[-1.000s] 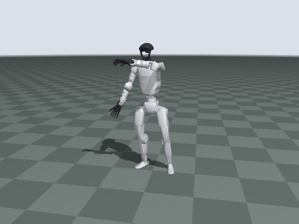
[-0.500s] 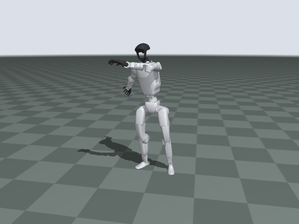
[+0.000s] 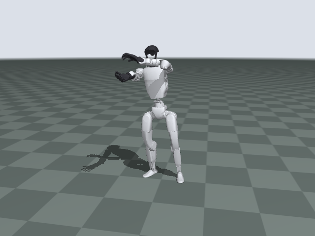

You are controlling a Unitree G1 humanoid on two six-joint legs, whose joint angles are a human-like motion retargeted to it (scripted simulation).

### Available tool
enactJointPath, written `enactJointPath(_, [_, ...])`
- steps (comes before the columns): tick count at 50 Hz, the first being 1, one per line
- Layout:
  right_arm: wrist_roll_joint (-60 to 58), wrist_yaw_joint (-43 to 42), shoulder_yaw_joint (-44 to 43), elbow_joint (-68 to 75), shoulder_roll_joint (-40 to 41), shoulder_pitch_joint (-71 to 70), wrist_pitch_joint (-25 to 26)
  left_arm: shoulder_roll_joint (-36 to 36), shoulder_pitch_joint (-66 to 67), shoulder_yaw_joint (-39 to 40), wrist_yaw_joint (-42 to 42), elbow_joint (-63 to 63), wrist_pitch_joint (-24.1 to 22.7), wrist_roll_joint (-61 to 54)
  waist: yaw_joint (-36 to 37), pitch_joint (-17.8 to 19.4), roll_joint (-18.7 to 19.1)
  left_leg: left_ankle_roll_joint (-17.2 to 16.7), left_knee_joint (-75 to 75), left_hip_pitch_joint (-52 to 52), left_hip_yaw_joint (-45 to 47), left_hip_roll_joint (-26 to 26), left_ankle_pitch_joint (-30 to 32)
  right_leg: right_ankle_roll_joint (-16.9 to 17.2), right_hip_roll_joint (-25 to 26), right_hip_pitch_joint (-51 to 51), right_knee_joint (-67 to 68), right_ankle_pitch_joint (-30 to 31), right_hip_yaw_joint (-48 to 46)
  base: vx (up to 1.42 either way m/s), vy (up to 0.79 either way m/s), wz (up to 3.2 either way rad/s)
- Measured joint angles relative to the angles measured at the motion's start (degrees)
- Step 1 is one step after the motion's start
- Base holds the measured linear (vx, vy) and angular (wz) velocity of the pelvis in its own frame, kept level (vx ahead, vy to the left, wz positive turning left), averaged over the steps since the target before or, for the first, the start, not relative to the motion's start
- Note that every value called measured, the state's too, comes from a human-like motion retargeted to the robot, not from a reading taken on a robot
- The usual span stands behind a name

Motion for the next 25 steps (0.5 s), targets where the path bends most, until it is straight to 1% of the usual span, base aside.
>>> enactJointPath(6, [0.29,-1.36,0.81,0.09,-0.81,-5.45,0.70,0.97,0.12,1.34,0.03,0.36,0.90,-1.91,0.05,-0.48,-0.18,-0.50,0.79,-0.46,-0.73,-0.05,-0.06,-0.21,-0.08,0.48,-0.19,-0.07,-0.79,0.01,0.00,0.08])
enactJointPath(9, [1.51,-0.26,0.48,0.55,-0.78,-4.05,1.00,1.66,0.43,1.35,-0.61,0.88,1.11,-1.69,-0.36,-0.15,-0.26,-0.32,0.86,-0.16,-0.26,0.05,-0.20,-0.23,-0.05,0.48,-0.12,-0.07,-0.27,0.00,0.00,-0.06])
enactJointPath(11, [1.85,1.26,0.32,0.36,-0.64,-0.65,1.22,1.93,1.17,1.30,-1.18,1.35,1.05,-1.33,-0.79,-0.20,-0.25,-0.08,0.78,0.08,0.26,0.10,-0.29,-0.13,-0.06,0.27,0.01,-0.04,0.28,0.00,0.00,-0.24])
enactJointPath(15, [2.40,5.33,0.63,-1.92,-0.82,11.19,1.56,2.34,2.21,0.74,-2.07,2.69,0.72,1.41,-2.08,0.77,-0.06,0.33,0.52,0.74,1.47,0.25,-0.51,0.04,-0.02,-0.11,0.29,-0.04,1.55,-0.01,0.01,-0.28])
enactJointPath(19, [0.42,9.96,2.43,-2.88,-2.48,28.56,2.58,2.29,3.85,-0.06,-2.05,4.76,-0.42,5.26,-4.08,2.02,0.22,0.23,0.08,1.25,2.65,0.30,-0.57,0.30,0.00,-0.65,0.52,0.02,2.71,-0.02,0.02,-0.27])
enactJointPath(23, [-3.72,13.84,4.98,1.38,-7.16,47.17,4.97,2.04,5.59,-0.70,-1.45,7.63,-1.42,9.38,-6.52,3.54,0.74,-0.31,-0.35,1.47,3.58,0.33,-0.57,0.43,0.05,-1.23,0.59,0.10,3.58,-0.01,0.03,-0.20])
enactJointPath(25, [-5.30,15.24,4.71,5.18,-10.35,56.04,6.05,2.31,6.12,-1.16,-1.20,9.03,-1.76,11.08,-7.95,4.40,0.96,-0.67,-0.58,1.48,3.93,0.31,-0.52,0.41,0.07,-1.53,0.57,0.17,3.91,0.00,0.00,0.00])
